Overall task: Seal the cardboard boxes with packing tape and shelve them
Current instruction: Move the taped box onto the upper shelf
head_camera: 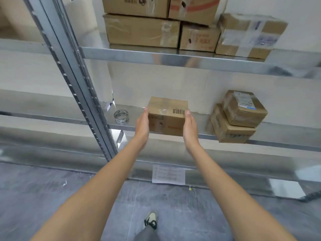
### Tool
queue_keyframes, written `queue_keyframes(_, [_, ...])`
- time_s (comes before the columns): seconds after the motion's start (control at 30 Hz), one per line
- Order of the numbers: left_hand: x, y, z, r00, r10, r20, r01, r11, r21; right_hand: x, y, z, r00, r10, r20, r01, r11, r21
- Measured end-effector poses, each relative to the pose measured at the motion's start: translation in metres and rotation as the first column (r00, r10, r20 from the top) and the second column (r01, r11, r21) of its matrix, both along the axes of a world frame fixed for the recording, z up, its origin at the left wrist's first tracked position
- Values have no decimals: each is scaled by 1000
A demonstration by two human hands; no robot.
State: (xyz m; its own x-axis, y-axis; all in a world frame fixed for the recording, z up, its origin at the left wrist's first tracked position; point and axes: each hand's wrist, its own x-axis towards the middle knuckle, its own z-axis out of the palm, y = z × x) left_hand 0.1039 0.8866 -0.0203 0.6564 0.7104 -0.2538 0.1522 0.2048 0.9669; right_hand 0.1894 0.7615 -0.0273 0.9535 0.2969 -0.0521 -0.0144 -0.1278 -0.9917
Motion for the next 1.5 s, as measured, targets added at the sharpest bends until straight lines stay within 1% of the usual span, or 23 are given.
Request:
queue_keyframes(0.17, [-15, -15, 56, 997, 36, 62, -39, 998, 51, -8, -14, 52, 990, -12, 140, 10, 1000, 13])
queue_keyframes(0.27, [-15, -16, 88, 995, 24, 100, -35, 993, 113, -11, -17, 85, 972, -22, 233, 16, 1000, 26])
queue_keyframes(0.37, [-12, -15, 126, 988, 11, 154, -40, 982, 184, -8, -17, 118, 955, -44, 293, 25, 997, 68])
queue_keyframes(0.47, [-3, -16, 161, 978, -56, 200, 0, 964, 267, 2, -21, 148, 942, -73, 328, 38, 993, 112])
queue_keyframes(0.6, [18, -17, 205, 960, -111, 256, 32, 955, 296, 23, -29, 187, 922, -129, 364, 77, 985, 156])
queue_keyframes(0.67, [32, -19, 223, 940, -152, 304, 43, 940, 338, 37, -34, 207, 912, -162, 376, 98, 978, 181])
queue_keyframes(0.8, [65, -26, 258, 912, -222, 344, 79, 920, 385, 69, -43, 242, 884, -203, 421, 124, 970, 207])
queue_keyframes(1.03, [125, -41, 310, 846, -392, 360, 222, 874, 431, 124, -67, 305, 837, -328, 438, 289, 945, 154])
queue_keyframes(1.1, [144, -45, 317, 832, -422, 359, 251, 864, 436, 139, -76, 315, 847, -327, 418, 291, 945, 150])
queue_keyframes(1.23, [173, -56, 315, 828, -421, 369, 247, 866, 435, 167, -86, 323, 862, -307, 404, 271, 952, 144])
queue_keyframes(1.37, [193, -66, 295, 835, -343, 430, 177, 908, 380, 193, -86, 315, 886, -289, 363, 250, 956, 152])
queue_keyframes(1.43, [203, -69, 285, 835, -315, 452, 124, 907, 403, 204, -84, 311, 898, -278, 341, 231, 958, 171])
queue_keyframes(1.5, [212, -70, 279, 860, -284, 423, 58, 880, 472, 216, -82, 310, 908, -275, 316, 234, 959, 161])
